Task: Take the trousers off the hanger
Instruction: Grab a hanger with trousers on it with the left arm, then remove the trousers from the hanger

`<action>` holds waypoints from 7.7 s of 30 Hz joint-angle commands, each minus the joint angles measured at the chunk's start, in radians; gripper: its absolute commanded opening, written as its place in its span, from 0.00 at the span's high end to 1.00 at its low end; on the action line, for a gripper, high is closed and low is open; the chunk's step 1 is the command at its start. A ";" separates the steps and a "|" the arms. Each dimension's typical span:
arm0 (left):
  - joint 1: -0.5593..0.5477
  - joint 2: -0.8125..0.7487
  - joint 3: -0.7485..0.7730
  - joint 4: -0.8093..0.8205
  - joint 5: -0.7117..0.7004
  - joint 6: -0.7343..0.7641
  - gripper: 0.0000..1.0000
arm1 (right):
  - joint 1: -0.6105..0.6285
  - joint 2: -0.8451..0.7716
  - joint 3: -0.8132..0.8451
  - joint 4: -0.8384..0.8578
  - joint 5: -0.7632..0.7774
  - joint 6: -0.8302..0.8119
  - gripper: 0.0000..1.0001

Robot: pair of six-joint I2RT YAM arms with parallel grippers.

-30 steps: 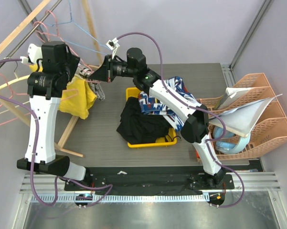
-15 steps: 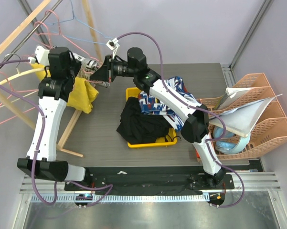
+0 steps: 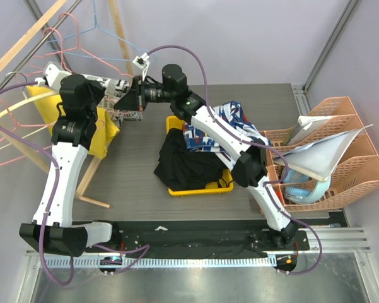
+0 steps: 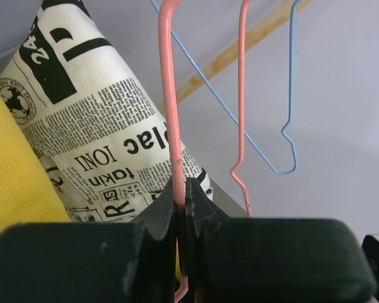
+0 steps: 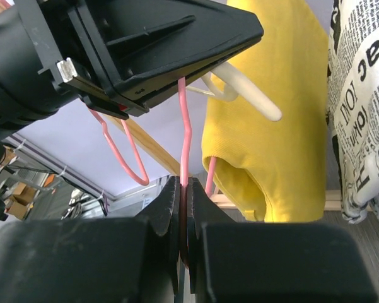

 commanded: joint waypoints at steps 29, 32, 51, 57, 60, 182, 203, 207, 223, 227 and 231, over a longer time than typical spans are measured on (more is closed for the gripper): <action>-0.252 -0.093 0.050 0.124 0.104 0.251 1.00 | 0.006 -0.298 -0.359 0.068 0.245 -0.104 0.99; -0.260 -0.102 0.051 0.118 0.145 0.187 1.00 | 0.007 -0.401 -0.453 0.041 0.239 -0.127 0.99; -0.291 -0.241 0.028 0.104 0.466 -0.223 1.00 | 0.095 -0.900 -0.687 -0.533 0.275 -0.153 0.99; -0.291 -0.240 0.074 0.103 0.553 -0.320 1.00 | 0.202 -0.949 -0.645 -0.614 0.402 -0.110 0.68; -0.291 -0.246 0.088 0.088 0.552 -0.357 1.00 | 0.211 -1.015 -0.646 -0.659 0.478 -0.095 0.43; -0.291 -0.140 0.262 -0.862 0.547 0.194 1.00 | 0.603 -0.604 0.126 0.444 1.447 -1.596 0.99; -0.291 -0.077 0.372 -0.635 0.563 0.128 1.00 | -0.083 -0.961 -1.132 -0.374 1.491 -0.231 0.99; -0.291 -0.050 0.369 -0.611 0.572 0.131 1.00 | -0.085 -0.962 -1.180 -0.536 1.175 -0.139 0.82; -0.289 -0.017 0.369 -0.558 0.573 0.122 1.00 | 0.040 -0.902 -0.594 -1.061 0.950 -0.298 0.19; -0.291 -0.025 0.392 -0.566 0.601 0.108 1.00 | 0.170 -0.819 -0.606 -0.939 0.929 -0.463 0.17; -0.291 -0.034 0.400 -0.568 0.618 0.090 1.00 | 0.169 -0.826 -0.792 -0.675 0.805 -0.598 0.16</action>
